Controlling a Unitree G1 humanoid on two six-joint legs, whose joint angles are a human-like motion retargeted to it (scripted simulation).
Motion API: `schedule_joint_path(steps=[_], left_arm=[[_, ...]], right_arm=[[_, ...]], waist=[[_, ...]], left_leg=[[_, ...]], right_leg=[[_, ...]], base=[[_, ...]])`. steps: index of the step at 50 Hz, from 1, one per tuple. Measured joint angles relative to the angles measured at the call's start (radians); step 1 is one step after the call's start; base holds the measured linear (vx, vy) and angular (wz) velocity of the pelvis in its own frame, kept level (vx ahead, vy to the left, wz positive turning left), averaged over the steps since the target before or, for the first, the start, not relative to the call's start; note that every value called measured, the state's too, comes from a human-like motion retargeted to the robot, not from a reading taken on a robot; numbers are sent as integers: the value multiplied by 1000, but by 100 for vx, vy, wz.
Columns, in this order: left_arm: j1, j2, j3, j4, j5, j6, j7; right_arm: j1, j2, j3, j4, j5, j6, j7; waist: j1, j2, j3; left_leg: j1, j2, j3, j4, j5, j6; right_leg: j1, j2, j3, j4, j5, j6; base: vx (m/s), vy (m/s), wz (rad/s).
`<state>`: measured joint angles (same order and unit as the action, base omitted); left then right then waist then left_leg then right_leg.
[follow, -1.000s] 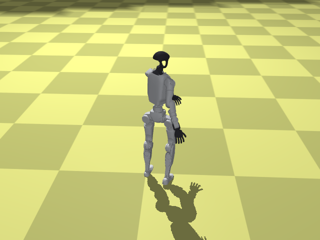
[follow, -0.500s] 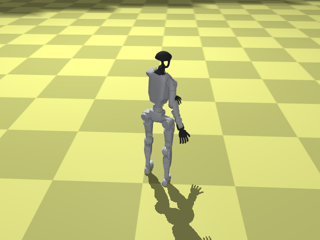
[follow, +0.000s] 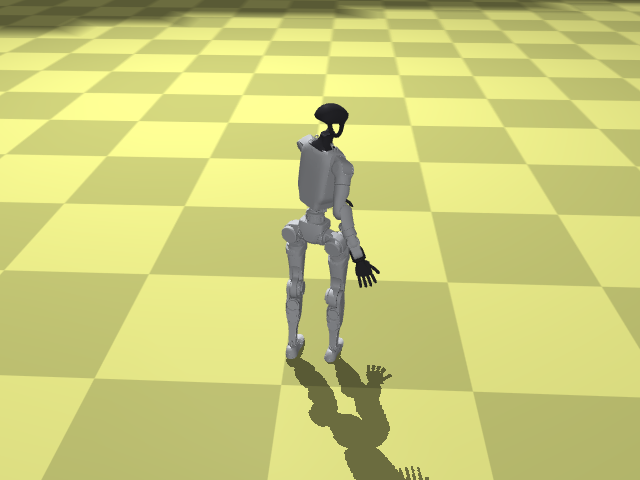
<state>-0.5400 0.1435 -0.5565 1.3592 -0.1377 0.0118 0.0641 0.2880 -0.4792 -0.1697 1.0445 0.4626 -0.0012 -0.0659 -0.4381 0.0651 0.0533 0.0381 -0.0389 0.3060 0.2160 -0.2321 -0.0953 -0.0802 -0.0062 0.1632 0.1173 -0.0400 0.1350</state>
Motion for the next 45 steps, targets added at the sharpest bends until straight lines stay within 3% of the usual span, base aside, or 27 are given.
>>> schedule_joint_path(steps=[5, 8, 12, 15, 19, 21, 25, 28, 30, 32, 36, 40, 45], left_arm=[[40, 21, 1, -10, 1, -15, 9], [51, 29, 6, -11, 13, -21, -6], [33, 34, 13, 6, 20, -33, -1], [15, 38, 4, 14, 14, -33, 6], [-19, 30, -3, 12, -8, -13, 36], [-31, 21, 4, 9, -3, -5, 39], [-37, 0, 10, -5, 18, -8, 25], [-42, -4, 2, -22, 21, -11, 10], [-45, -1, -8, -32, 18, -8, 7], [-48, 7, -13, -35, 16, -1, 9], [-58, 29, -5, -27, 36, 11, 4], [-29, 37, -10, -14, 43, -12, 2], [-23, 35, -15, -15, 49, -37, -2]], right_arm=[[-13, 2, 35, -13, -40, -5, -22], [-25, 0, 38, -13, -62, -1, 3], [-46, -7, 44, -15, -94, -12, 10], [-41, -1, 50, -32, -84, -17, 7], [-21, 27, 36, -60, -28, -29, -29], [0, 46, 24, -65, -11, -33, -29], [41, 67, 10, -53, -22, -34, -15], [45, 59, 5, -32, -50, -19, -10], [46, 53, 3, -23, -59, -6, -9], [44, 49, 10, -19, -56, 1, -18], [23, 52, 31, -13, -78, 20, -20], [33, 46, 51, -30, -116, 15, -4], [6, 25, 49, -27, -148, 4, 19]], waist=[[44, -49, -25], [64, -53, -48], [86, -32, -50], [73, -30, -41], [23, -8, 5], [-5, 7, 21], [-53, 24, 15], [-71, 22, 3], [-66, 16, -3], [-48, 11, -2], [0, -35, 8], [40, -75, -23], [62, -67, -49]], left_leg=[[-156, 1, -6, 284, -39, 34], [-170, 35, 41, 188, -81, 36], [-130, 66, 31, -61, 36, -8], [-108, 64, -1, -79, 54, -35], [-56, 81, -35, -92, 43, -64], [-33, 90, -59, -105, 47, -81], [-6, 77, -90, -116, 33, -107], [22, 38, -92, -124, 7, -90], [38, 13, -81, -119, -9, -62], [35, 6, -55, -71, -19, -31], [-65, 12, 12, 227, 2, 20], [-182, 46, 53, 456, -8, 2], [-161, 119, 208, 217, -69, -11]], right_leg=[[45, -63, 34, -27, -3, 56], [55, -77, 37, -46, 4, 96], [70, -55, 41, -49, -16, 110], [80, -51, 33, -18, -50, 71], [37, -6, -8, 163, -99, -99], [-6, 28, -17, 256, -148, -129], [-49, 41, -82, 216, -189, -67], [-46, 35, -103, 60, -80, -15], [-39, 38, -62, -6, 30, -16], [-22, 32, -26, -10, 34, -43], [24, -15, 21, -6, -3, -27], [59, -60, 55, -31, 5, 29], [71, -83, 47, -51, 12, 119]], base=[[23, 8, -28], [25, 13, -12], [23, 17, -18], [21, 21, 12], [21, 21, 51], [24, 16, 64], [28, 10, 48], [29, 7, 12], [27, 6, -22], [25, 5, -46], [23, 6, -58], [24, 10, -40], [23, 17, -1]])
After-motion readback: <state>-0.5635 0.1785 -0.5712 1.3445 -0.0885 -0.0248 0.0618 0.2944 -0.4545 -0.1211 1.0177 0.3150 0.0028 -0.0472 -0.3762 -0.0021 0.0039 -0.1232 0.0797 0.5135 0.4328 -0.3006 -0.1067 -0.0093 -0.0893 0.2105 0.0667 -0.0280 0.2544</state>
